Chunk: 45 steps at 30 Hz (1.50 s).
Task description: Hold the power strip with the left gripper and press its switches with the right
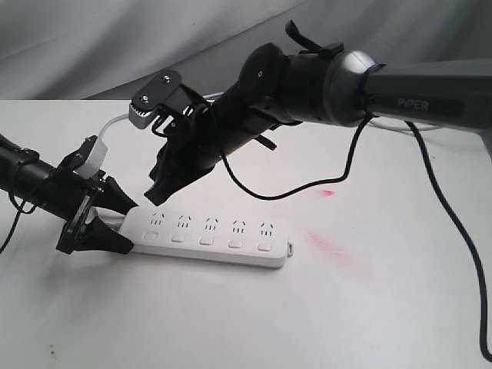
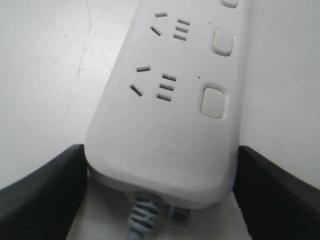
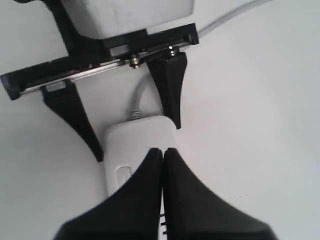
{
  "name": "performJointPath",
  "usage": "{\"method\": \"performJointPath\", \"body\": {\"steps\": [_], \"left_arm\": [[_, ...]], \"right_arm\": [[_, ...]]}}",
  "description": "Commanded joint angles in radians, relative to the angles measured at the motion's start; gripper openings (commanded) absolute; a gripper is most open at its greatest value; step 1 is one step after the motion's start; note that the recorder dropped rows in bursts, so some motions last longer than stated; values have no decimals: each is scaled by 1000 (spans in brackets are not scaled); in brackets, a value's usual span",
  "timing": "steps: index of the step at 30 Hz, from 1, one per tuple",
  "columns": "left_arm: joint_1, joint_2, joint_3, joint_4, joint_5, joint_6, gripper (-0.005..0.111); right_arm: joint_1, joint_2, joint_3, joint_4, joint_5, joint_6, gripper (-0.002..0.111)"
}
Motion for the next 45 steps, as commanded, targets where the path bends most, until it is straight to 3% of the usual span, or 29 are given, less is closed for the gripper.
{"method": "performJointPath", "body": {"steps": [1,11,27,32,37,45], "left_arm": [[-6,29,21,107,-53,-22,63],[-6,29,21,107,-53,-22,63],[-6,29,21,107,-53,-22,63],[-6,29,21,107,-53,-22,63],[-6,29,21,107,-53,-22,63],[-6,29,21,107,-53,-22,63]], "right_arm": [[-3,7,39,34,56,-60,0],[-1,21,212,94,-68,-110,0],[20,102,222,136,-111,-132,0],[20,104,222,64,-80,-106,0],[20,104,222,-115,-71,41,0],[20,150,222,-125,-70,69,0]]}}
